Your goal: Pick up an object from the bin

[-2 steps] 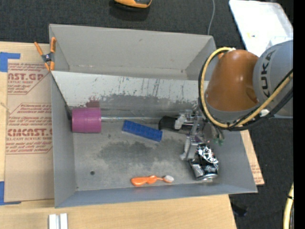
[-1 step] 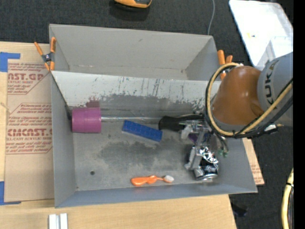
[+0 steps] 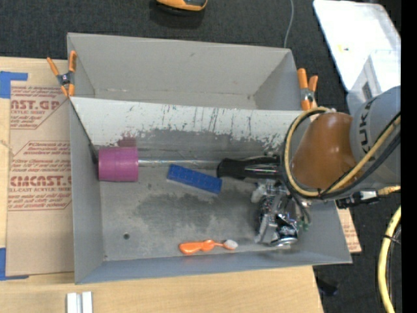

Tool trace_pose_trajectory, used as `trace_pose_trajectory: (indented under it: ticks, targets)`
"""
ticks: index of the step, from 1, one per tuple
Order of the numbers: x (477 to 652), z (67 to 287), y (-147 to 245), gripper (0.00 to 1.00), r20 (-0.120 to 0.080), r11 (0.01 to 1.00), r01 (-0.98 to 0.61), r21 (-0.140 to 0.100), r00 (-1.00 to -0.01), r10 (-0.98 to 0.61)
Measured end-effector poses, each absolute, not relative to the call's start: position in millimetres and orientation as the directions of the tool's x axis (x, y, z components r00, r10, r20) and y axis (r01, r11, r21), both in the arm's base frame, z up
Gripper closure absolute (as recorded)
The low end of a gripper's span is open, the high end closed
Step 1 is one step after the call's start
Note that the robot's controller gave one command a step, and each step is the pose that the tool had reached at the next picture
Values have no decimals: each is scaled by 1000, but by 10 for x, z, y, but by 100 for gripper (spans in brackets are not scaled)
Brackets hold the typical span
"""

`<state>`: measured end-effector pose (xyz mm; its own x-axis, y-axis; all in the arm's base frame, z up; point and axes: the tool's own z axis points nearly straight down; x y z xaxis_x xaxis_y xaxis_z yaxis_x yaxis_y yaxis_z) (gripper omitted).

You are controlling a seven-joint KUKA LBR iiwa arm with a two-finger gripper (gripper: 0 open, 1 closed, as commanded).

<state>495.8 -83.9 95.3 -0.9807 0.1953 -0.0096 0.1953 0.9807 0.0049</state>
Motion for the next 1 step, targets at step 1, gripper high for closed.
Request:
trace_pose_trajectory:
  ticks: [1]
  targets:
    - [4968,1088,-797,0,-9,989,146,3,-989,146]
